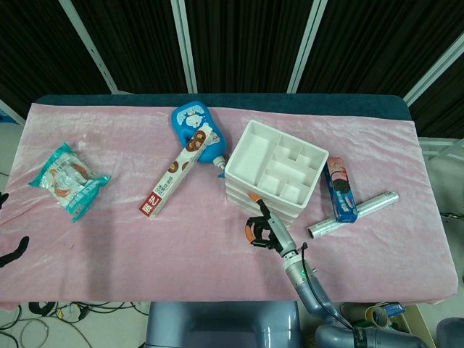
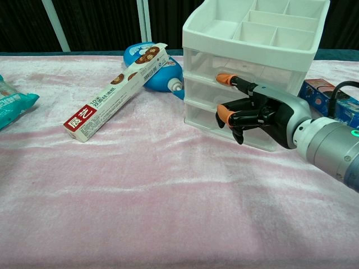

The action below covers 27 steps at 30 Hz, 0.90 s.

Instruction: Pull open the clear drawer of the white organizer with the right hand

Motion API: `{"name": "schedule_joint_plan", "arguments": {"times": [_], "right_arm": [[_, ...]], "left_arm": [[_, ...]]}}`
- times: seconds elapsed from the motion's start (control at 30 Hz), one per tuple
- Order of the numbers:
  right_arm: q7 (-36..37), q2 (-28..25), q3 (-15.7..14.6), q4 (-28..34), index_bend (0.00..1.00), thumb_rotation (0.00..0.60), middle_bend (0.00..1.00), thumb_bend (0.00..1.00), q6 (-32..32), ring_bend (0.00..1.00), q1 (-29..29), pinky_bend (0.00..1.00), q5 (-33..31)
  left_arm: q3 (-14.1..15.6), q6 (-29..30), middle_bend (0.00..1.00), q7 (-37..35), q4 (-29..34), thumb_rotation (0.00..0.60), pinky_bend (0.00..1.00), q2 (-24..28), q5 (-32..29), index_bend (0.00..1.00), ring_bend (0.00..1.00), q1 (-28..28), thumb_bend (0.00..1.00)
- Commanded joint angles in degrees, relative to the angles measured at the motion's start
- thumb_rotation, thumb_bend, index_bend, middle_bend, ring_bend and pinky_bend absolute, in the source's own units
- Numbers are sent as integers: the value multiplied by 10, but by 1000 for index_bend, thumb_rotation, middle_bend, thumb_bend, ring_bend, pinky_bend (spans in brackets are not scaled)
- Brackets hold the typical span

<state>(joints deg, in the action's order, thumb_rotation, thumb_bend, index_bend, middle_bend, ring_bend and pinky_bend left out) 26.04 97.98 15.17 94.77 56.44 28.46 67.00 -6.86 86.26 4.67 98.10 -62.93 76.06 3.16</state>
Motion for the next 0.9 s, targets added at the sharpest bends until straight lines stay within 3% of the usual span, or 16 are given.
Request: {"name": "schedule_joint_plan", "arguments": {"times": [0.03,0.9], "right_arm": [[3,1,1,-1,71,600,678,506,0,773,0,718,0],[18,-7,-3,3,71,600,679,505,-11,773,1,718,12]], "left_arm": [[0,0,55,0,0,600,68,0,0,98,0,0,293],[2,1,54,1,2,600,68,0,1,98,1,-1,293]]}}
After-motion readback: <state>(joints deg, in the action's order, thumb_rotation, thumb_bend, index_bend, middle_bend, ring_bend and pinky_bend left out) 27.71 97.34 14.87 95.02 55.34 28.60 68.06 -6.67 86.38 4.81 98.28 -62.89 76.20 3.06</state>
